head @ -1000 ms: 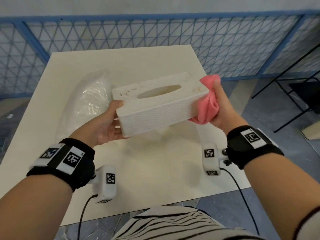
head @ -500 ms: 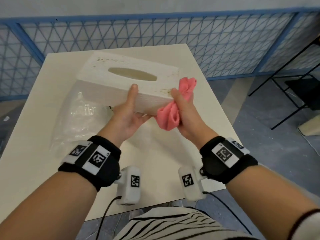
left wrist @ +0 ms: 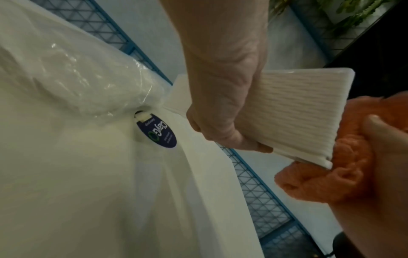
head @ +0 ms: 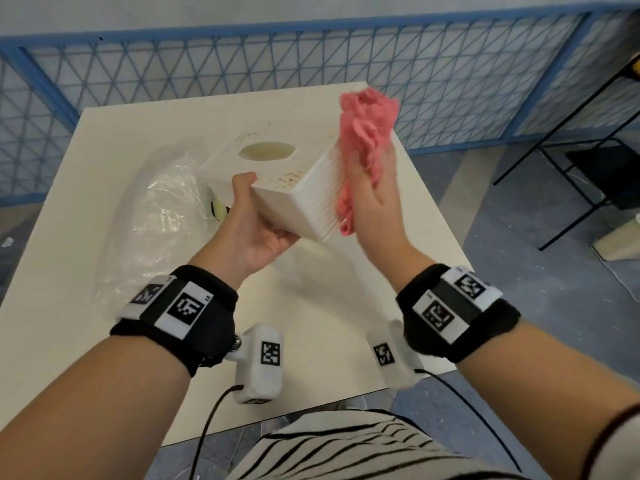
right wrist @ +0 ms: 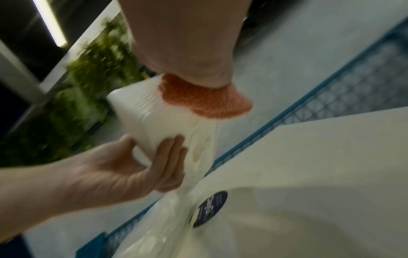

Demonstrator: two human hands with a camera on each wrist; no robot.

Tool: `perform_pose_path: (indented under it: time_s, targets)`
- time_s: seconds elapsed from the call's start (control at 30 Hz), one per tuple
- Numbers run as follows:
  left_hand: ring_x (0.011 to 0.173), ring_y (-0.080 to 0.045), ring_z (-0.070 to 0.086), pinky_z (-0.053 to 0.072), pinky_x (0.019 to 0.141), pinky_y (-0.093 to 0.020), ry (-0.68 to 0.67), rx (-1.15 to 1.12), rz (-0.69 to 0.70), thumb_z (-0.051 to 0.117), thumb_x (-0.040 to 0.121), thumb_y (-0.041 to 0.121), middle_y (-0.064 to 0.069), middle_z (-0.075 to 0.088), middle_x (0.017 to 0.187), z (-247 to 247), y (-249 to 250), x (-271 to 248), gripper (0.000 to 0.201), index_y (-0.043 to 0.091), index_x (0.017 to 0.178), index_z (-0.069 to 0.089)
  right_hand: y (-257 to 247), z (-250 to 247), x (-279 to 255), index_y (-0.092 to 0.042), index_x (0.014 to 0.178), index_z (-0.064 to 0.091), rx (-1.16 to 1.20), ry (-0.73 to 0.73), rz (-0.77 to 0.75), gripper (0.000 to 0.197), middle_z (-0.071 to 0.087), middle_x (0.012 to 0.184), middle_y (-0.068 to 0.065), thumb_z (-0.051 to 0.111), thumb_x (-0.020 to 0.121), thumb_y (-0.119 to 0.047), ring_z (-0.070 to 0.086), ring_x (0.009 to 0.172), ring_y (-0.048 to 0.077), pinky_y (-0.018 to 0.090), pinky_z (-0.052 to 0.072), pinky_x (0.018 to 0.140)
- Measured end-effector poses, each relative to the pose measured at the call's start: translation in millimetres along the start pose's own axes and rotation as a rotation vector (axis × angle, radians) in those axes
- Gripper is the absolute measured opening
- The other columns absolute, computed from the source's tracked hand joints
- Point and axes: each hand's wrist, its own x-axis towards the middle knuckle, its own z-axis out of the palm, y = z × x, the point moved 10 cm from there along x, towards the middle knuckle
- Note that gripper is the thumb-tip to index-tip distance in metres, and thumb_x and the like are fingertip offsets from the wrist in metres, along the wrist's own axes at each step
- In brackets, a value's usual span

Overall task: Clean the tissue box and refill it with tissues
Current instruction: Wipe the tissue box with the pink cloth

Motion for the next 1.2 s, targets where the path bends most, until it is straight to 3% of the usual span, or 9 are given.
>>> perform_pose_path:
  time_s: [0.2,0.33,0.5,0.6,0.73,0.83,0.97,1.03,1.2]
  targets:
    - [0.077,-0.019,0.069,0.057,0.060,-0.028,-0.211,0.008,-0.042,0.031,0.093,0.051,-0.007,0.070,0.090,25.7,-2.9,-1.2,0.062,0.007,0.078,0.072,-6.1,49.3,-70.7,-0.016,0.140,0.041,-0.453,-0.328,-0.419,0.046,0.023,0.154,0.022,0.034,0.099,-0.036,-0.001,0.146,0.031,0.055,-0.002,0.117]
    - [0.095,-0.030,0.069,0.058,0.069,-0.040,-0.051,-0.027,-0.049,0.047,0.089,0.049,-0.018,0.066,0.117,6.8,-4.4,4.0,0.055,0.005,0.119,0.058,11.8,34.8,-31.8,-0.044,0.139,0.031,-0.289,-0.284,-0.206,0.040,0.039,0.145,0.021,0.027,0.099,-0.046,0.034,0.136,0.043,0.062,0.026,0.109]
    - [0.101,-0.029,0.067,0.059,0.069,-0.042,-0.004,0.047,-0.042,0.052,0.086,0.049,-0.012,0.066,0.117,1.1,-5.9,6.8,0.054,0.012,0.126,0.050,43.9,-14.0,26.8,-0.010,0.140,0.036,0.030,0.033,0.243,0.047,0.050,0.132,0.007,0.042,0.098,-0.030,0.051,0.116,0.010,0.026,0.043,0.100]
    - [0.100,-0.029,0.067,0.059,0.067,-0.042,0.010,0.024,-0.027,0.054,0.086,0.048,-0.014,0.064,0.116,2.5,-4.8,6.6,0.052,0.010,0.122,0.050,18.2,-7.1,14.5,-0.013,0.138,0.036,0.005,0.041,0.053,0.042,0.046,0.131,-0.001,0.042,0.098,-0.025,0.047,0.118,-0.001,0.016,0.037,0.103]
    - [0.099,-0.029,0.067,0.058,0.068,-0.038,0.026,0.024,0.008,0.057,0.079,0.052,-0.016,0.063,0.122,-0.4,1.8,10.0,0.070,0.005,0.131,0.047,16.2,41.2,-51.3,-0.056,0.130,0.033,-0.042,-0.324,0.013,0.039,0.047,0.129,0.028,0.041,0.093,-0.046,0.070,0.076,0.018,0.031,0.055,0.059]
    - [0.108,-0.033,0.065,0.056,0.081,-0.041,-0.004,0.081,0.016,0.061,0.072,0.056,-0.022,0.061,0.126,1.1,4.4,7.9,0.085,0.003,0.136,0.044,20.1,52.0,-78.6,-0.070,0.131,0.019,-0.154,-0.499,-0.068,0.042,0.042,0.140,0.027,0.035,0.096,-0.054,0.051,0.114,0.056,0.071,0.043,0.087]
    - [0.103,-0.030,0.066,0.058,0.072,-0.042,0.004,0.094,0.045,0.052,0.086,0.050,-0.015,0.064,0.120,1.2,6.8,7.9,0.060,0.009,0.129,0.050,15.1,24.4,-37.5,-0.044,0.140,0.025,0.059,-0.298,0.032,0.045,0.051,0.123,0.038,0.039,0.098,-0.037,0.070,0.083,0.035,0.032,0.058,0.059]
    - [0.102,-0.028,0.067,0.059,0.068,-0.042,-0.001,0.124,0.044,0.052,0.086,0.048,-0.011,0.064,0.120,2.1,6.5,5.5,0.053,0.012,0.126,0.051,28.1,0.5,-11.1,-0.016,0.142,0.031,0.073,-0.126,0.126,0.047,0.053,0.128,0.020,0.042,0.099,-0.030,0.059,0.110,0.026,0.020,0.053,0.082]
    - [0.095,-0.024,0.067,0.056,0.076,-0.041,-0.029,0.359,0.025,0.048,0.089,0.051,-0.002,0.067,0.102,-4.8,6.3,-1.0,0.036,0.020,0.105,0.058,73.0,-24.4,3.3,-0.015,0.117,0.058,0.417,-0.053,0.689,0.041,0.072,0.087,-0.001,0.042,0.097,-0.047,0.068,0.083,0.014,0.029,0.056,0.075]
